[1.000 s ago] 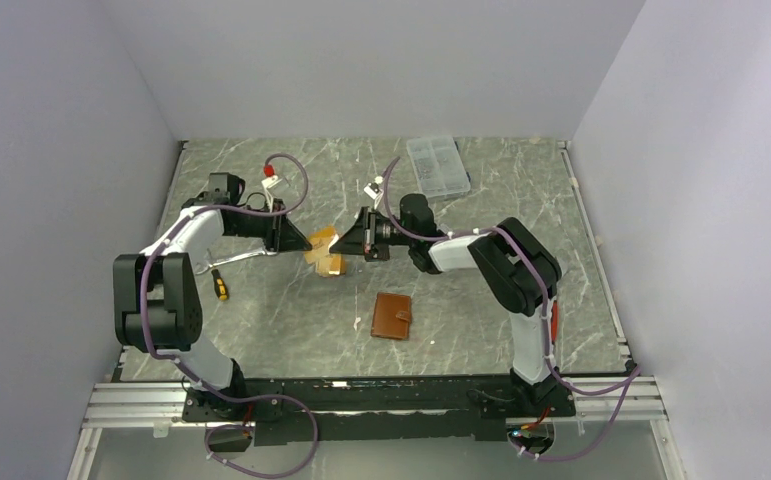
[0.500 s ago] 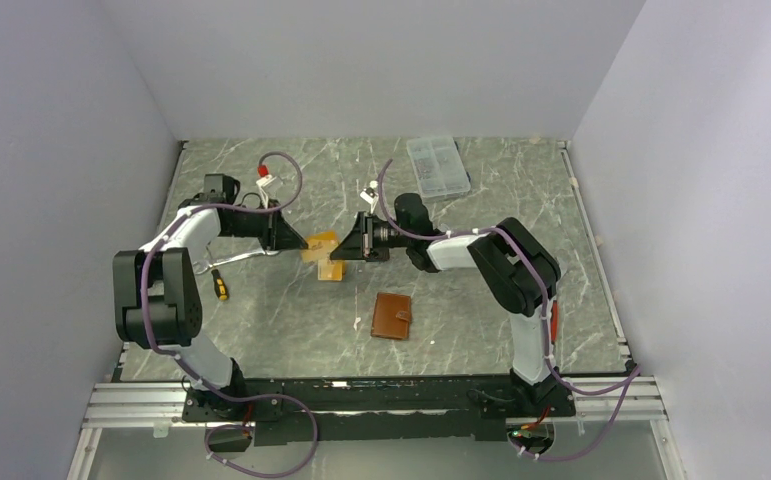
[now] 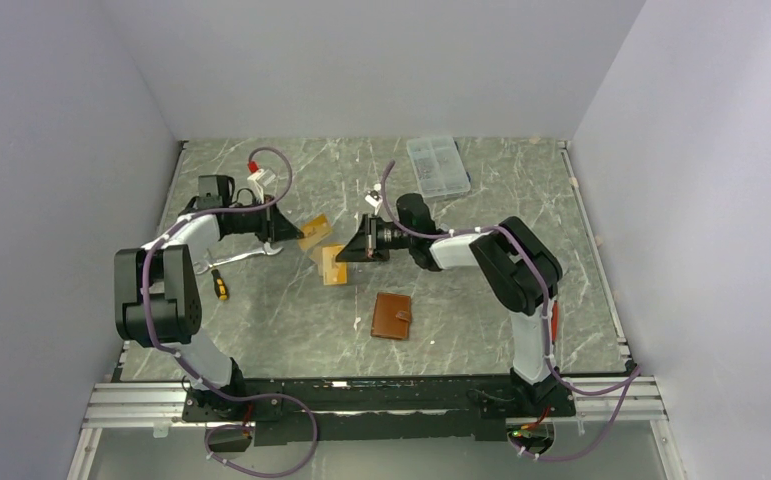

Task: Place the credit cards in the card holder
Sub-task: Pick up the credit card from the center of the board.

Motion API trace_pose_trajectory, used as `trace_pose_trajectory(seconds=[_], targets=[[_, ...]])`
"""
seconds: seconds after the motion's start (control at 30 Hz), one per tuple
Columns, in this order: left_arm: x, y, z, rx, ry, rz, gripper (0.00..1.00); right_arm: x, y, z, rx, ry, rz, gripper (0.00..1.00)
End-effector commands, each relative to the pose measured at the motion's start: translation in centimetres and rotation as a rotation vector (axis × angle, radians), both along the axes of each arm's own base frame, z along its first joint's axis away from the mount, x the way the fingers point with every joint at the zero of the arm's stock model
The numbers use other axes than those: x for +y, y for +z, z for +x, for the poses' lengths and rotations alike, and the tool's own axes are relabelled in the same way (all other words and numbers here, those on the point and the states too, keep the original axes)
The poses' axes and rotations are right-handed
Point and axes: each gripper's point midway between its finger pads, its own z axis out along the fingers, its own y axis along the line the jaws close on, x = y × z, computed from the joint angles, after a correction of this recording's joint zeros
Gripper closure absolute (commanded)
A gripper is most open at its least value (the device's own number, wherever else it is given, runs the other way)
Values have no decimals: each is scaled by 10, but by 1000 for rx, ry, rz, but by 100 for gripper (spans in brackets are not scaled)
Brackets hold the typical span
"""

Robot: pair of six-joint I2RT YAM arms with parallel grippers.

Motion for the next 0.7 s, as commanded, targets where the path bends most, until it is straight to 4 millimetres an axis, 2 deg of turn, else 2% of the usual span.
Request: trace_pose_trajectory(seconds=[0.0,0.17,0.27,0.47,0.67], targets=[[-6,-4,1,6,51,50,100,-20,-3,10,-8,-58,-58,100],[-30,-30,-9,72,22,148,100,-48,-12,3,-7,-128,-182,100],[-36,-45,-9,93,33,226,100,-63,-18,-6,5,-158,-256,100],[-17,-76,-4,158,155,382,100,-83,-28,-25,8,-184,-429,100],[-16,-92,-11,198,157,444,100,-107,-49,-55,51,-214,-714,100]])
